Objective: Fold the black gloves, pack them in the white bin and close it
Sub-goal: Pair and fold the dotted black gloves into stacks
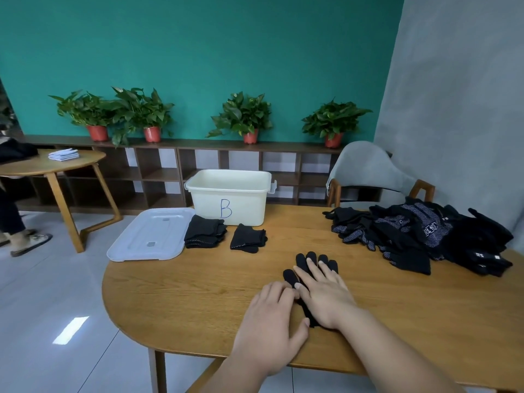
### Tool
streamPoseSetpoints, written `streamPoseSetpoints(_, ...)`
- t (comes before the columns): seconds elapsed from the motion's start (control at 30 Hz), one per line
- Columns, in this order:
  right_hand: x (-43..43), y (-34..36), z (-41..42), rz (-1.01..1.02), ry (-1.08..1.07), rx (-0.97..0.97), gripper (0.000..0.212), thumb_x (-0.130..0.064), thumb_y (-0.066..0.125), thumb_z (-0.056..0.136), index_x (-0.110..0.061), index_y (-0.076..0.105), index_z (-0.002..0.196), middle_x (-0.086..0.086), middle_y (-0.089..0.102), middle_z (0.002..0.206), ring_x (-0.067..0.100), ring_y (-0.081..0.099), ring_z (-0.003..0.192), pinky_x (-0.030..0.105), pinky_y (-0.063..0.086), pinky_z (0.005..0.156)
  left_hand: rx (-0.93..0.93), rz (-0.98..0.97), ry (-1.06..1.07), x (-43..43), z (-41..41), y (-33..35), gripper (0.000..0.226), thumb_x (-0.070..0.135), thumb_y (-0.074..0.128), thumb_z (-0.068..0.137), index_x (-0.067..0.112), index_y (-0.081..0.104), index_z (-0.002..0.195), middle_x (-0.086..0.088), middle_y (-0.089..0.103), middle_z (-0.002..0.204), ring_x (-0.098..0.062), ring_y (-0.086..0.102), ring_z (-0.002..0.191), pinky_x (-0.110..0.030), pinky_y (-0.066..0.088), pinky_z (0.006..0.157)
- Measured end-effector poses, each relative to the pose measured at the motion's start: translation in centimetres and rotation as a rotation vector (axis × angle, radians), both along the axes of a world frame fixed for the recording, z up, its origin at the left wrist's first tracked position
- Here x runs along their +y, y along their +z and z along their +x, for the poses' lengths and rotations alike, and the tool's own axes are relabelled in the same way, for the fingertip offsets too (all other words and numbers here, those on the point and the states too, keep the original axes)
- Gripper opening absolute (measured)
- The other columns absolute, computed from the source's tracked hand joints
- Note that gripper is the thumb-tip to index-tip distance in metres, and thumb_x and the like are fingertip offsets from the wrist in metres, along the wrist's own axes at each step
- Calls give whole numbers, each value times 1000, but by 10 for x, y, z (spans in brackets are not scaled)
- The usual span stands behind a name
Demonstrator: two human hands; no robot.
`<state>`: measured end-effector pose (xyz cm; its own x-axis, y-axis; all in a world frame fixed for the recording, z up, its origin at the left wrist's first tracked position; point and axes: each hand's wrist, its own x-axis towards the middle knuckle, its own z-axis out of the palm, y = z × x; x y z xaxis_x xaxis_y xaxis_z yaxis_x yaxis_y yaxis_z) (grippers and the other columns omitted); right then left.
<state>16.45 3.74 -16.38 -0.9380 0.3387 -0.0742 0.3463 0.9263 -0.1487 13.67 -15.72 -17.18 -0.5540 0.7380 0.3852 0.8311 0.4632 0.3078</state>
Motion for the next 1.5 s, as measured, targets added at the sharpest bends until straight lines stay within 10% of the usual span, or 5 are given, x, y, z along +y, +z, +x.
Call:
streamPoseSetpoints(0.2, -14, -9, 36, -64, -9, 127, 57, -57, 12, 109, -47, 2, 164, -16, -12, 171, 12, -15, 160, 40, -4, 131, -35, -71, -3, 2, 0, 1, 59, 58, 34, 104, 32, 31, 157, 13, 39, 158, -10, 24, 151, -35, 24, 124)
streamPoseSetpoints(0.53, -8, -22, 88, 82, -101, 568, 28, -40, 62, 100, -34, 73, 124, -16, 63, 140, 13, 62, 126, 38, 52, 105, 15, -129, 17, 3, 0, -1, 72, 78, 28, 98, 36, 45, 154, 21, 36, 153, -10, 24, 146, -36, 28, 122)
streamPoseSetpoints(0.8, -3, -21, 101, -26, -70, 461, 44, -59, 39, 106, -46, 53, 146, -29, 40, 156, 3, 21, 154, 34, 29, 122, 24, -58, -28, 1, 1, -1, 67, 76, 33, 100, 38, 47, 153, 24, 35, 157, -5, 21, 149, -33, 27, 122)
streamPoseSetpoints(1.03, 0, -22, 111, -234, -5, 674, 12, -43, 76, 91, -46, 76, 103, -38, 66, 110, -10, 52, 119, 18, 48, 93, 39, -5, -142, -3, 0, -1, 43, 71, 54, 95, 44, 71, 123, 28, 56, 129, 2, 36, 132, -28, 34, 109)
streamPoseSetpoints(1.5, 3, -28, 110, -248, 36, 666, 15, -45, 86, 82, -42, 79, 95, -35, 68, 110, -10, 56, 117, 11, 41, 98, 2, 113, -52, -3, -2, -8, 22, 44, 65, 98, 38, 78, 115, 27, 59, 124, 2, 42, 125, -28, 41, 105)
